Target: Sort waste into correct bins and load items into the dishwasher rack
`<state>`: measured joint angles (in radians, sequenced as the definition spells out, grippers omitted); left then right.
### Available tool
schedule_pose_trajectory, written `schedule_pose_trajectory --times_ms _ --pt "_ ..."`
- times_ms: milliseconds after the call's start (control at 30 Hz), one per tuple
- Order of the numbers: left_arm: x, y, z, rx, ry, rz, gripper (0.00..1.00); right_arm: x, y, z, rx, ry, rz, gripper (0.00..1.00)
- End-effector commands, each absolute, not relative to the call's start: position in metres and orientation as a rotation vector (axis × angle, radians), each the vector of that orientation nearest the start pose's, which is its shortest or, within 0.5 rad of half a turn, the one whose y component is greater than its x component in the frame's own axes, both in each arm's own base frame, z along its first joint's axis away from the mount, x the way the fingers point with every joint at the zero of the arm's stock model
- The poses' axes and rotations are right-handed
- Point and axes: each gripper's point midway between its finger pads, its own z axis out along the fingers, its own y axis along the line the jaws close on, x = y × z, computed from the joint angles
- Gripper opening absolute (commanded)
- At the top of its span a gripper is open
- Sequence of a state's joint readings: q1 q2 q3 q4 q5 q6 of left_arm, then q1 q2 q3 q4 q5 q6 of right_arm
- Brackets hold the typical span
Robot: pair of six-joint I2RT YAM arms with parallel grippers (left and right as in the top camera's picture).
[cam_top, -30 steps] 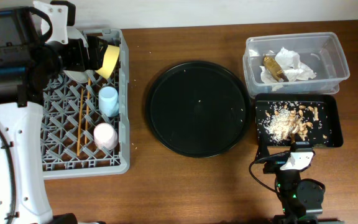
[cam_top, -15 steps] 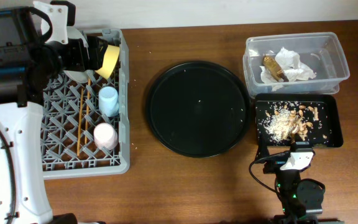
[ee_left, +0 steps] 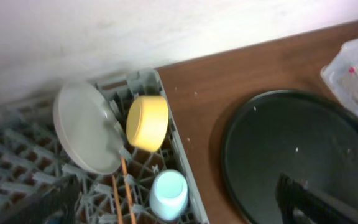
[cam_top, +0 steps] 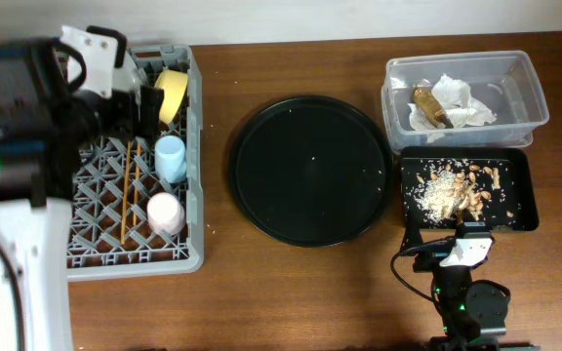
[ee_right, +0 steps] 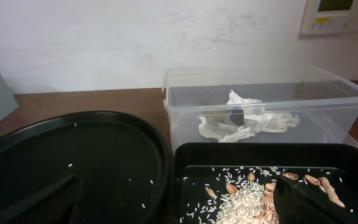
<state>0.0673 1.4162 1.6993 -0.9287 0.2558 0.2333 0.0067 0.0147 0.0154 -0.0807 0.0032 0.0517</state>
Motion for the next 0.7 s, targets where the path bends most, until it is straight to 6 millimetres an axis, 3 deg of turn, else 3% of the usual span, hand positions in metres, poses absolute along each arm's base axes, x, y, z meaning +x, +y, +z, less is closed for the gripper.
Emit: schedule_pose_trajectory --times_ms 0,67,233,367,533,667 --pt "0.366 -0.019 0.348 0.399 2.075 -0.035 0.99 0.246 0.001 0.155 0.038 1.650 0.037 0.98" --pt "0.357 -0.019 0.335 0.397 2.038 -0.025 0.99 0.246 0.001 0.155 0.038 1.651 0.037 0.98" --pt "0.321 -0.018 0.281 0.356 1.918 -0.003 0.99 0.246 0.001 0.155 0.038 1.650 0.037 0.98" --pt "0.293 -0.011 0.247 0.246 1.775 0.026 0.99 0.246 0.001 0.155 0.038 1.650 0.037 0.98" --pt "0.266 -0.009 0.218 0.214 1.662 0.049 0.99 0.246 0.001 0.155 0.038 1.650 0.037 0.98" --pt "0.256 -0.004 0.209 0.180 1.627 0.076 0.99 0.246 0.001 0.155 0.038 1.650 0.037 0.99"
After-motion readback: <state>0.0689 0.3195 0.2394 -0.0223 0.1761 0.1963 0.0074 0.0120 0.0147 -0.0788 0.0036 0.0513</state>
